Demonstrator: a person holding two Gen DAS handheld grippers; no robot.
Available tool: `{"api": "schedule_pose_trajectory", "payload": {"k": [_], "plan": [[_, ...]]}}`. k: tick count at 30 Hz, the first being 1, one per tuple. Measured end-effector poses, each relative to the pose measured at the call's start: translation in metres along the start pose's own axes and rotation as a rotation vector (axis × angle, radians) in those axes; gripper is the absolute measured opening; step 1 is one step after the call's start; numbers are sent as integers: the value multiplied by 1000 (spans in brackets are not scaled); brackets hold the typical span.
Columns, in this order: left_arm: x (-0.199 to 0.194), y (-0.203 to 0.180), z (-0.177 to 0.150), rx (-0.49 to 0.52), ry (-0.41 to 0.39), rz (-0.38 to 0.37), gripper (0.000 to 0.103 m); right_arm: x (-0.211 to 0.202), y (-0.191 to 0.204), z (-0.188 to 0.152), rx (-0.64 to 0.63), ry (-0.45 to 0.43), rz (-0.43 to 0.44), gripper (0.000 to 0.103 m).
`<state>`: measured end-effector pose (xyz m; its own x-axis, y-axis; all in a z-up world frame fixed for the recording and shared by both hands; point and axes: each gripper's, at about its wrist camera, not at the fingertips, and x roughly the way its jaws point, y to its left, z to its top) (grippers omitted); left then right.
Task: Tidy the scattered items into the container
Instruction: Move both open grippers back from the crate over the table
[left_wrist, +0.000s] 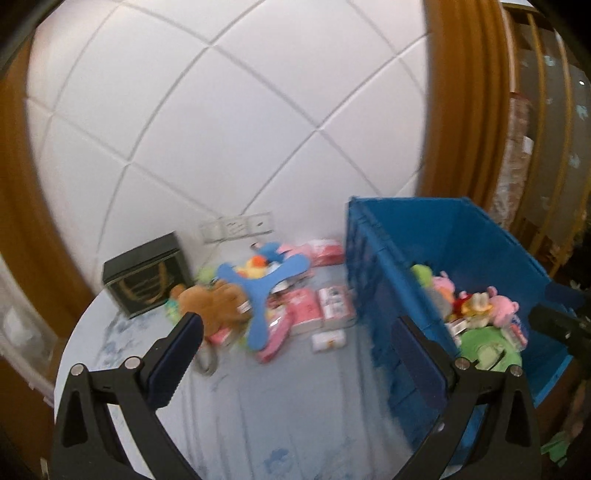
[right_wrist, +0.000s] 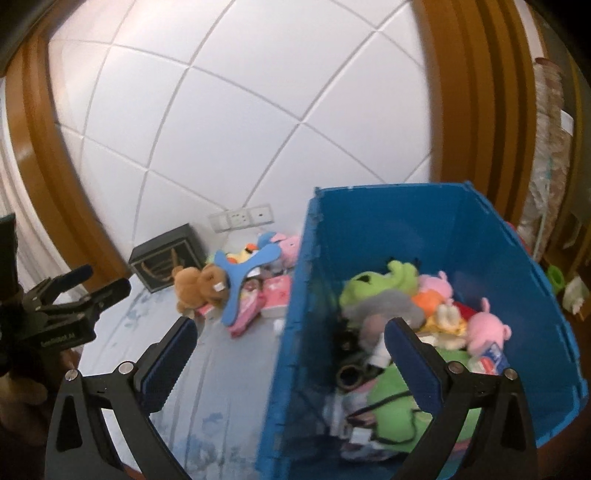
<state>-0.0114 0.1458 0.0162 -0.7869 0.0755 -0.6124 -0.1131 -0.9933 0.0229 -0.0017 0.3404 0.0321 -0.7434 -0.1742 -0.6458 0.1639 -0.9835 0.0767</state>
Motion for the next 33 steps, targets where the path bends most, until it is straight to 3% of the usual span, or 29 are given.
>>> {"api": "schedule_pose_trajectory", "payload": {"k": [7, 13, 16, 25, 33], "plan": [[-18, 39, -20, -7, 8, 70, 103, 8, 44, -6, -20, 32, -23, 103], [-17, 67, -32, -56, 42, 82, 103, 14, 73, -17, -37, 64, -31, 103], [-16, 76, -37, -83, 59, 53, 103, 15, 81, -21, -44, 71, -32, 103], [-9, 85, -39, -87, 74, 45, 103, 18, 94, -25, -38, 77, -34, 103], [-12, 84, -38, -68, 35, 94, 103, 25, 97, -28, -38, 93, -32, 103]]}}
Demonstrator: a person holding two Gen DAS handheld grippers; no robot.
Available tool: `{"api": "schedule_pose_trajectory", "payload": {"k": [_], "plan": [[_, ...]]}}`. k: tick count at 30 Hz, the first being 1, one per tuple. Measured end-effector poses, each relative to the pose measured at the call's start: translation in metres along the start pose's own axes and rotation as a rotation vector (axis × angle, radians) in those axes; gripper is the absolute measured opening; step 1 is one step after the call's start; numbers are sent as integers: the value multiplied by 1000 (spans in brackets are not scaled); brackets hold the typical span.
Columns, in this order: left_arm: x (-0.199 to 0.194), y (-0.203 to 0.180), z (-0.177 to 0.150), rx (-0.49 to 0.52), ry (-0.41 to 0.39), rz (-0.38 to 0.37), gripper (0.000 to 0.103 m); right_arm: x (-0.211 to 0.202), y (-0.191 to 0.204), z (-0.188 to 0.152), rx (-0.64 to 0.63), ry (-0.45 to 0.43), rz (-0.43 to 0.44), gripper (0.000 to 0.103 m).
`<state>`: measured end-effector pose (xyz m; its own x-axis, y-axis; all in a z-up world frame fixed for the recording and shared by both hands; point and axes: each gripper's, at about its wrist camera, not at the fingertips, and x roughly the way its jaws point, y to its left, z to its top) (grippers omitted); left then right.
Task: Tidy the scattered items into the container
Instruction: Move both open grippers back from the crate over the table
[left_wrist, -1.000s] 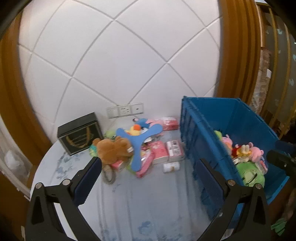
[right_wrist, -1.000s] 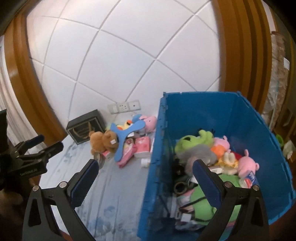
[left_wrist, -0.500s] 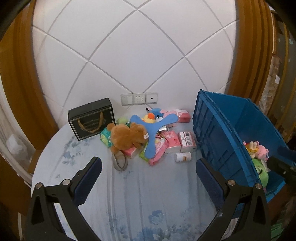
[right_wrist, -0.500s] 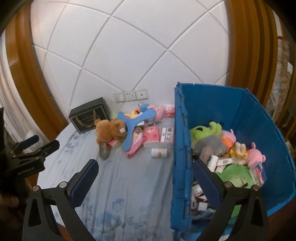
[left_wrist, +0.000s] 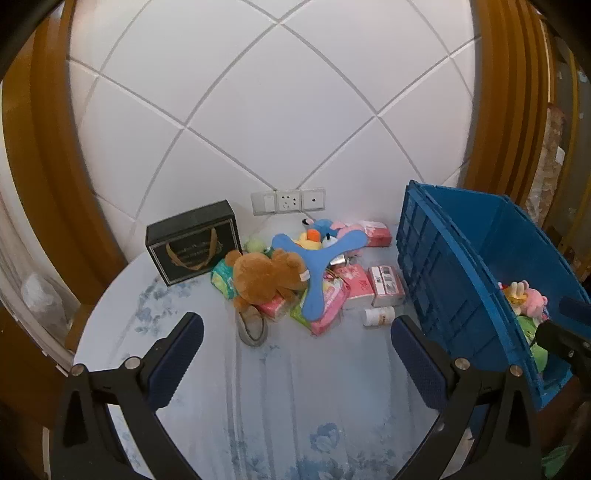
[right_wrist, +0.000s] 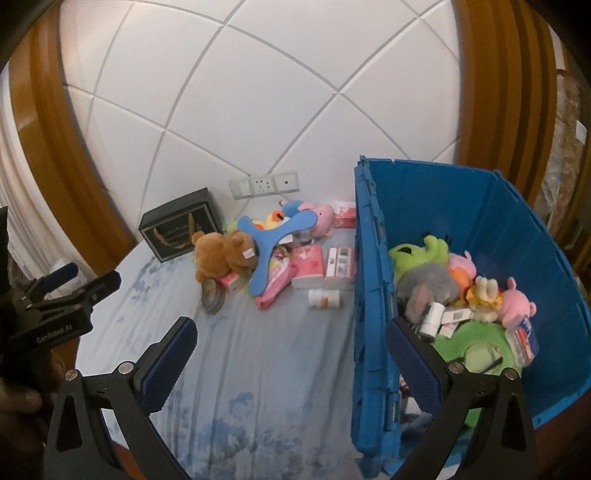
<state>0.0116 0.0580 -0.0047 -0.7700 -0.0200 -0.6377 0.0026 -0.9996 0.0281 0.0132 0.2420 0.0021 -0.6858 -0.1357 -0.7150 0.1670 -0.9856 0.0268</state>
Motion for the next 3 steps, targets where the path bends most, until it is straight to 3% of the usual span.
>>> {"api": "schedule_pose_trajectory", "payload": {"k": [3], "plan": [[0, 0, 1, -3, -5, 2, 103, 3, 0, 0, -2, 6, 1, 103]]}}
